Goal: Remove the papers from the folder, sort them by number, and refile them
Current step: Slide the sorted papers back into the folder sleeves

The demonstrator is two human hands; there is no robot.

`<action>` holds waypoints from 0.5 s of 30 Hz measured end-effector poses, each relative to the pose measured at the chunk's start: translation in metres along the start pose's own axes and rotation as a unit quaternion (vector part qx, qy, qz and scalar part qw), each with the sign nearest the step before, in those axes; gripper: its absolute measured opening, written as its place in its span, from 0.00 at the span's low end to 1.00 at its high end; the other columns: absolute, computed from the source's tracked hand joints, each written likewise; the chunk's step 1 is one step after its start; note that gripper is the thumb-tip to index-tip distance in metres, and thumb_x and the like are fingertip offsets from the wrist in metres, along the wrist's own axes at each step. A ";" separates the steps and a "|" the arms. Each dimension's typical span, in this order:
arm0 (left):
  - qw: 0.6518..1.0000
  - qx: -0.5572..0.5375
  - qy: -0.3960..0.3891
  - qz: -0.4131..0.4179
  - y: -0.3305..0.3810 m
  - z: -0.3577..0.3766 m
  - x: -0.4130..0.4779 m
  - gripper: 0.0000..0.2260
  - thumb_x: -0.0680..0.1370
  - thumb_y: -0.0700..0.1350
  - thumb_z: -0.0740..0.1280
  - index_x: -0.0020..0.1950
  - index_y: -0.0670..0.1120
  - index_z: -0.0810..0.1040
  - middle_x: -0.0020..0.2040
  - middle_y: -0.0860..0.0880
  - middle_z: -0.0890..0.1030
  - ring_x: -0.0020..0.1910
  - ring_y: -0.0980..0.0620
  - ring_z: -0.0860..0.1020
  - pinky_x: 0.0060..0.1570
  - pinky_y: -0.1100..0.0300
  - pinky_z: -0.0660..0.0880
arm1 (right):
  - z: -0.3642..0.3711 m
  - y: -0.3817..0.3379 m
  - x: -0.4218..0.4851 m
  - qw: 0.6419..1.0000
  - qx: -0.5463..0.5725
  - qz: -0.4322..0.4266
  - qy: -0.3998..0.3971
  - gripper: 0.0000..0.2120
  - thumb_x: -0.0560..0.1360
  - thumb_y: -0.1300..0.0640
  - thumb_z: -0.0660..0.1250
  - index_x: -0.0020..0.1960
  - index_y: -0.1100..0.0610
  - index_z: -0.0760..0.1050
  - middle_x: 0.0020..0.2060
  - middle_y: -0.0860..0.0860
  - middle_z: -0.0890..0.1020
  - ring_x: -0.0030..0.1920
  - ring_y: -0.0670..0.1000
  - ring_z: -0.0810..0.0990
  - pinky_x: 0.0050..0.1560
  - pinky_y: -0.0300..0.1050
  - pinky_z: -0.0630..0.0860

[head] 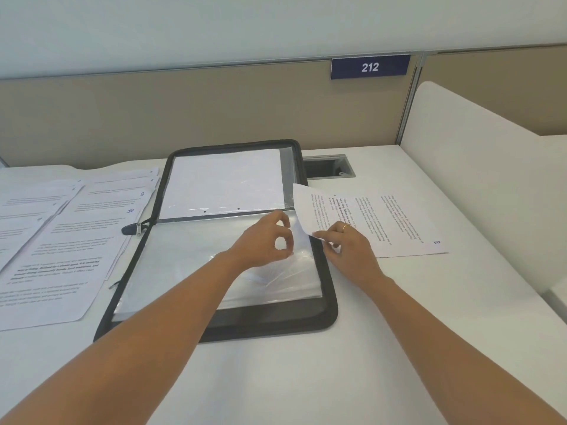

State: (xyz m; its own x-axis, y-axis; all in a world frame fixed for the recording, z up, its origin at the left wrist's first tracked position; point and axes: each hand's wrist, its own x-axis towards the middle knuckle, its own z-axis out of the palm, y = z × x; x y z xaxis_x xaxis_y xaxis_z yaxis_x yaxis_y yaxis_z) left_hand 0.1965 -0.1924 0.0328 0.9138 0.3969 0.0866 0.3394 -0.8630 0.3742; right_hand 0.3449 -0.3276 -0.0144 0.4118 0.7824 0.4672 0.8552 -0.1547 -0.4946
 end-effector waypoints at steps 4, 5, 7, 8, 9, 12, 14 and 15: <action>0.999 -0.027 -0.014 0.037 0.003 -0.003 0.002 0.04 0.73 0.44 0.71 0.46 0.45 0.82 0.56 0.53 0.75 0.48 0.58 0.69 0.46 0.75 0.66 | -0.008 -0.008 0.010 0.991 -0.037 0.000 -0.131 0.11 0.77 0.59 0.64 0.56 0.51 0.81 0.47 0.49 0.78 0.45 0.44 0.71 0.49 0.41 0.73; 0.998 -0.032 -0.033 0.040 0.004 -0.004 0.002 0.04 0.74 0.44 0.71 0.46 0.45 0.82 0.54 0.52 0.78 0.46 0.56 0.72 0.44 0.74 0.67 | -0.010 -0.010 0.012 0.988 -0.040 0.001 -0.151 0.11 0.77 0.58 0.64 0.57 0.50 0.81 0.48 0.49 0.77 0.45 0.44 0.71 0.49 0.41 0.72; 0.996 -0.044 -0.067 0.035 0.009 -0.006 0.001 0.05 0.74 0.42 0.70 0.48 0.43 0.82 0.51 0.49 0.81 0.42 0.50 0.75 0.43 0.66 0.71 | -0.011 -0.013 0.014 0.983 -0.042 0.010 -0.177 0.11 0.76 0.57 0.65 0.56 0.50 0.81 0.48 0.48 0.77 0.44 0.45 0.72 0.50 0.41 0.72; 0.996 -0.046 -0.076 0.033 0.011 -0.007 0.001 0.05 0.75 0.41 0.69 0.49 0.43 0.82 0.49 0.49 0.82 0.41 0.49 0.76 0.43 0.63 0.72 | -0.012 -0.014 0.014 0.981 -0.043 0.016 -0.191 0.11 0.76 0.57 0.65 0.56 0.50 0.81 0.47 0.48 0.77 0.44 0.45 0.72 0.50 0.40 0.72; 0.995 -0.046 -0.078 0.034 0.012 -0.008 0.001 0.05 0.75 0.40 0.68 0.49 0.42 0.82 0.48 0.48 0.82 0.41 0.49 0.76 0.43 0.63 0.72 | -0.012 -0.015 0.014 0.977 -0.042 0.018 -0.206 0.11 0.76 0.57 0.65 0.56 0.50 0.81 0.47 0.48 0.77 0.44 0.45 0.72 0.49 0.39 0.71; 0.995 -0.033 -0.077 0.049 0.016 -0.009 0.002 0.05 0.75 0.38 0.68 0.48 0.40 0.82 0.46 0.45 0.83 0.39 0.53 0.75 0.39 0.71 0.69 | -0.014 -0.017 0.014 0.969 -0.017 0.018 -0.246 0.11 0.75 0.59 0.66 0.56 0.53 0.82 0.39 0.44 0.74 0.37 0.44 0.70 0.44 0.37 0.66; 0.995 -0.024 -0.081 0.059 0.018 -0.010 0.002 0.05 0.74 0.38 0.69 0.48 0.40 0.82 0.46 0.45 0.83 0.39 0.54 0.75 0.38 0.74 0.67 | -0.016 -0.019 0.016 0.964 0.006 0.027 -0.266 0.11 0.74 0.60 0.67 0.55 0.55 0.82 0.36 0.40 0.72 0.35 0.43 0.70 0.40 0.34 0.66; 0.994 -0.021 -0.088 0.062 0.018 -0.010 0.003 0.05 0.74 0.39 0.70 0.49 0.40 0.82 0.46 0.45 0.83 0.39 0.54 0.76 0.39 0.74 0.67 | -0.017 -0.020 0.018 0.960 0.018 0.034 -0.278 0.11 0.74 0.60 0.67 0.55 0.55 0.82 0.36 0.40 0.72 0.35 0.43 0.70 0.38 0.31 0.65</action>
State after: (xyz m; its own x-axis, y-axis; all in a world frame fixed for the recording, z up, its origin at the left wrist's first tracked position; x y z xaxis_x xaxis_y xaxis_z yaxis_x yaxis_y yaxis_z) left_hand 0.2028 -0.2041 0.0493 0.9741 0.2246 -0.0276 0.2160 -0.8864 0.4094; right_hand 0.3403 -0.3208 0.0160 0.2268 0.9736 -0.0255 0.8166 -0.2043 -0.5398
